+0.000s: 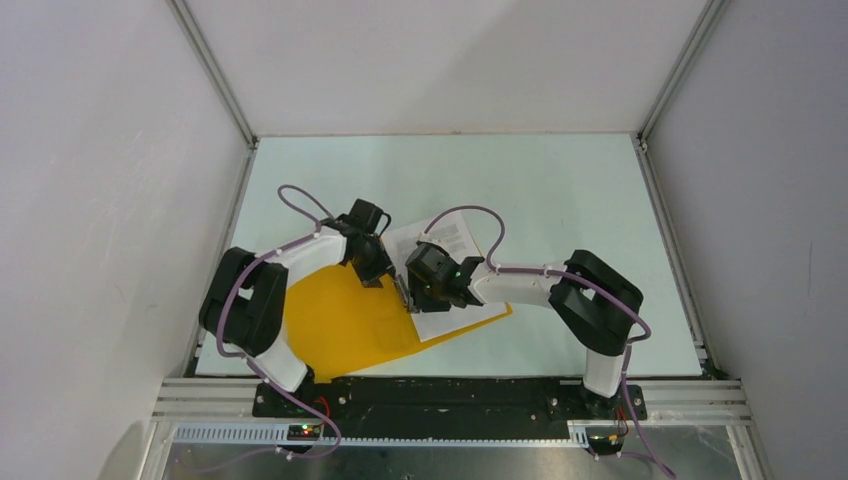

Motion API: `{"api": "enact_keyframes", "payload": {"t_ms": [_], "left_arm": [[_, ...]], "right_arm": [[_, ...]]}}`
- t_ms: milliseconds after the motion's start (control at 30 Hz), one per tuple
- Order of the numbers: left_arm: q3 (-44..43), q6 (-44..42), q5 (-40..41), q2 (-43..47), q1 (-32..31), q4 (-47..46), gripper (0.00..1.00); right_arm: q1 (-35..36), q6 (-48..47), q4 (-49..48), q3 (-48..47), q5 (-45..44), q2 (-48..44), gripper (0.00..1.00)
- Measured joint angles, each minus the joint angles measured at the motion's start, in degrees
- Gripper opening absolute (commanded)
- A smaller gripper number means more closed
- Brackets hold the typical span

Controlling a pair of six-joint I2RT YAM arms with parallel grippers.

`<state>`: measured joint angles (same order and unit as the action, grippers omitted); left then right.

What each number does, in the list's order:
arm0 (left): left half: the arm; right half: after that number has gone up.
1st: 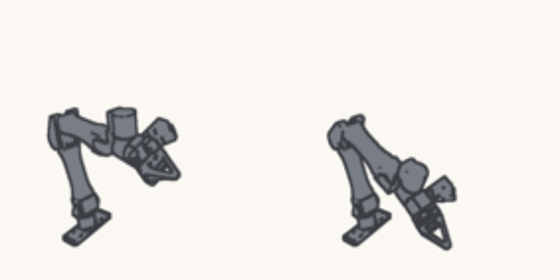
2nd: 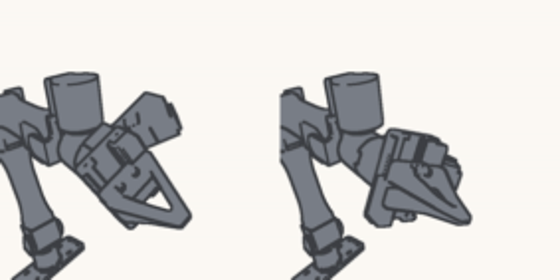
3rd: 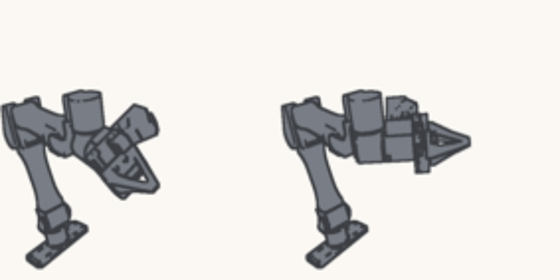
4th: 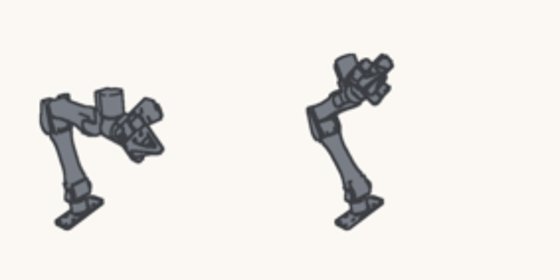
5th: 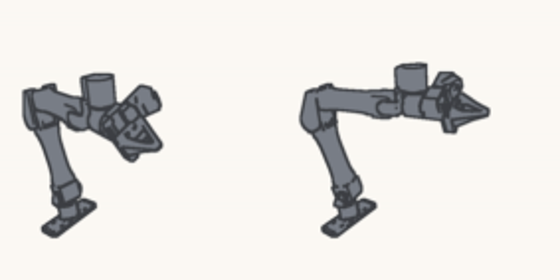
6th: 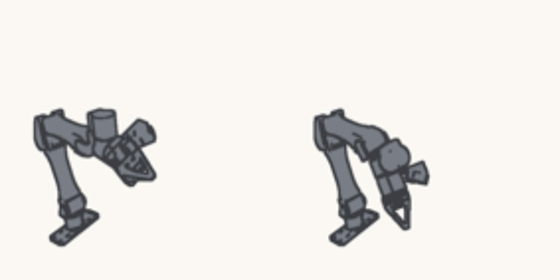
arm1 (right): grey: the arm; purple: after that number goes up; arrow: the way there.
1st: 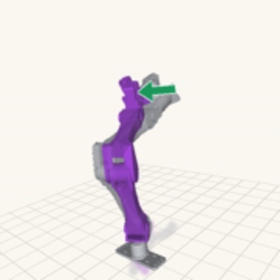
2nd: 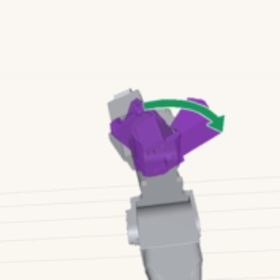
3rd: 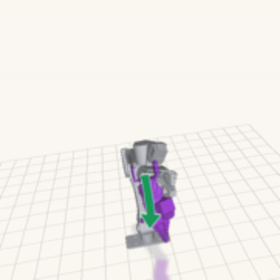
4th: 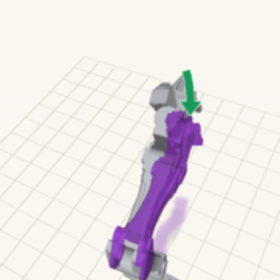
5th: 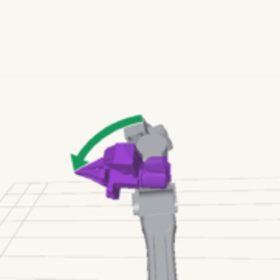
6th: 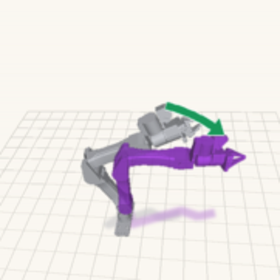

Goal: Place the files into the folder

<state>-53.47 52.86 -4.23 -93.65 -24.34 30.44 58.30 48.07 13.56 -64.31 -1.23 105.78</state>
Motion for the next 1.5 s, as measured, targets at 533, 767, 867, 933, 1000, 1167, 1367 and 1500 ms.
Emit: {"api": "enact_keyframes", "payload": {"t_ms": [533,767,867,933,1000,1167,1367,1500], "left_arm": [[-7.69,-12.35,10.34,22.12,22.08,13.33,1.00],[2.21,-14.82,14.71,33.00,38.84,17.84,1.00],[5.03,-15.67,14.32,34.25,41.66,18.64,1.00],[6.36,-16.52,13.07,34.27,42.25,18.53,1.00],[7.23,-17.51,11.19,34.12,42.34,18.43,1.00],[8.63,-19.89,4.85,33.44,42.38,16.33,1.00],[9.92,-21.38,-5.16,32.70,41.77,12.48,1.00],[9.90,-21.81,-10.38,31.04,39.23,9.99,1.00]], "right_arm": [[2.08,-19.02,7.26,-12.85,-13.35,2.71,0.72],[3.30,-24.52,10.51,-24.06,-15.45,13.57,0.71],[2.82,-24.37,12.74,-24.76,-16.11,15.52,0.68],[1.97,-23.69,13.64,-24.74,-16.22,15.74,0.65],[1.05,-23.08,13.84,-24.70,-16.35,15.74,0.62],[-1.55,-20.63,12.41,-22.38,-15.45,14.51,0.54],[-4.76,-18.21,10.47,-18.49,-12.28,11.89,0.53],[-5.95,-16.74,9.53,-17.64,-9.22,11.23,0.54]]}}
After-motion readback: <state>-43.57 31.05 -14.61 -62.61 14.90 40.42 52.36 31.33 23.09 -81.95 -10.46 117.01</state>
